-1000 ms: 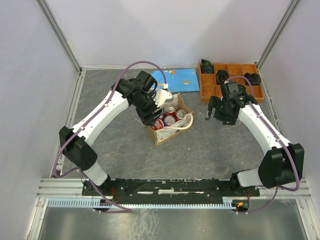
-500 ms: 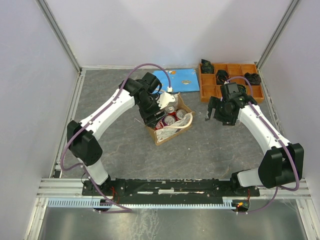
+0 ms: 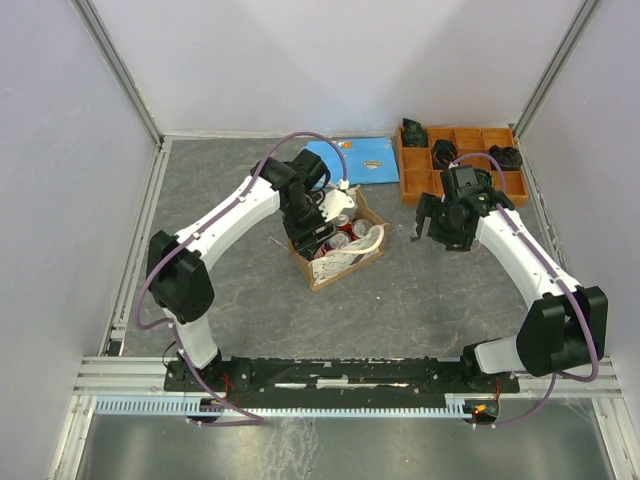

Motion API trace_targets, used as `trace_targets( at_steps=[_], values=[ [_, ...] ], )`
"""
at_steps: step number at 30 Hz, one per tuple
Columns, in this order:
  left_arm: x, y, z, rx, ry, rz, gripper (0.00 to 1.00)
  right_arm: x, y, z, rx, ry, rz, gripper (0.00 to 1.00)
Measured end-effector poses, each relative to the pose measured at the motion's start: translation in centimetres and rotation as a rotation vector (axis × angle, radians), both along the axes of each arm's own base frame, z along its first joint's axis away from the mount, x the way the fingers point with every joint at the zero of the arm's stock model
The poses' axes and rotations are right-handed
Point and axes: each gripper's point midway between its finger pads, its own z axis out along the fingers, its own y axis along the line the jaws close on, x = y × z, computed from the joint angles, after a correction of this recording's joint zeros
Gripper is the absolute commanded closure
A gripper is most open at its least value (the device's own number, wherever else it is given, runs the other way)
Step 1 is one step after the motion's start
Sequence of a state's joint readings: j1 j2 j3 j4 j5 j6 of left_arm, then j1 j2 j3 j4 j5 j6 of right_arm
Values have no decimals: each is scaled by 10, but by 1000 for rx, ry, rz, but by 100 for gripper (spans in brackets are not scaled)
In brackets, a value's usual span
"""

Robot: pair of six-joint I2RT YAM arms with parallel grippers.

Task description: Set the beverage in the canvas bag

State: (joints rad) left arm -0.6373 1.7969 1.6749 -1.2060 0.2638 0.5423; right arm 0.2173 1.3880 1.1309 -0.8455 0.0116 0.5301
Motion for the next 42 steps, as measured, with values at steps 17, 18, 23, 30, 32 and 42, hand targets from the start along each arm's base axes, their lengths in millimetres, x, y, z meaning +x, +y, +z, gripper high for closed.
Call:
trace_targets(
  at_steps=[17, 18, 23, 30, 32, 42],
  values=[
    [0, -6, -16, 22, 24, -13, 97, 0, -2, -1, -10, 0, 0, 3],
    [1, -6, -19, 25, 26, -13, 97, 0, -2, -1, -12, -1, -1, 3],
    [1, -5, -30, 45, 31, -12, 97, 1, -3, -1, -17, -2, -2, 3],
    [2, -6, -37, 51, 22, -17, 96, 1, -4, -1, -17, -2, -2, 3],
    [2, -7, -39, 56, 25, -18, 79, 1, -3, -1, -17, -2, -2, 3],
    [7, -10, -47, 67, 21, -8, 1, 1, -4, -1, -17, -1, -2, 3]
  ],
)
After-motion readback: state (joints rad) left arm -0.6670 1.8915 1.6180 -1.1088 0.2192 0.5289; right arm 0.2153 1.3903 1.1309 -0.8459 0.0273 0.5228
